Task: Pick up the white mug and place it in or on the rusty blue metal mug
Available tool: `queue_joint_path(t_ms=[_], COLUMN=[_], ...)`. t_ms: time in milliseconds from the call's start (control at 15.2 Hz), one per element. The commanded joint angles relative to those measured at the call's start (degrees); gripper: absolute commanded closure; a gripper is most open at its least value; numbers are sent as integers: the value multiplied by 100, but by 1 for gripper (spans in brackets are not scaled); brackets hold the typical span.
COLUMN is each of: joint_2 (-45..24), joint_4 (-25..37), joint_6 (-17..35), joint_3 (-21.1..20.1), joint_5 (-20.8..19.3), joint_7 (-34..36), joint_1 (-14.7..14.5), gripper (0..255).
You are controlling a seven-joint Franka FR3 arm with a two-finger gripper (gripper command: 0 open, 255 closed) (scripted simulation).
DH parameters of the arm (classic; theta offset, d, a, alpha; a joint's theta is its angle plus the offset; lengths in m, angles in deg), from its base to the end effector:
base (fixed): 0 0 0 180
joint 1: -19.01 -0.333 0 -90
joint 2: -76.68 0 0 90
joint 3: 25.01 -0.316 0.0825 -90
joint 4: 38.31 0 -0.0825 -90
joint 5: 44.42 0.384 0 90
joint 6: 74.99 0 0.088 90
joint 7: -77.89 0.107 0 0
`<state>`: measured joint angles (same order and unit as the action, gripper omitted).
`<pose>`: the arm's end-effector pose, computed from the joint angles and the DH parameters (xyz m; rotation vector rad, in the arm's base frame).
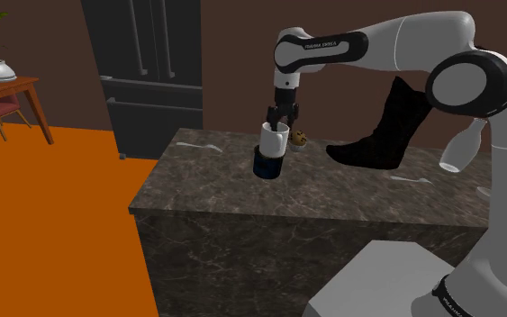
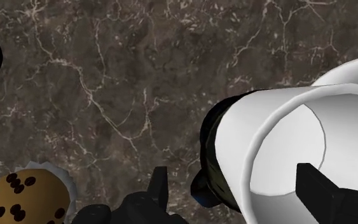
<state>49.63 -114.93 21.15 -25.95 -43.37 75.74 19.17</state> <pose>0.6830 0.0090 0.4488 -3.1069 -0.0725 0.2039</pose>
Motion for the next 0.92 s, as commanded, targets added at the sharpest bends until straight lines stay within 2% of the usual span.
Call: queue_joint_path(t_ms=[0,66,330,858], joint_2=[1,-35,-262,-262], joint_4=[-4,43,1124,1124], joint_6=[1,-10,-864,-864], joint_3=[0,2,4,4], joint_5=[0,0,-4,-4], joint_7=[0,-8,-1,-1], joint_1=[0,6,11,11], gripper=[0,0,0,0])
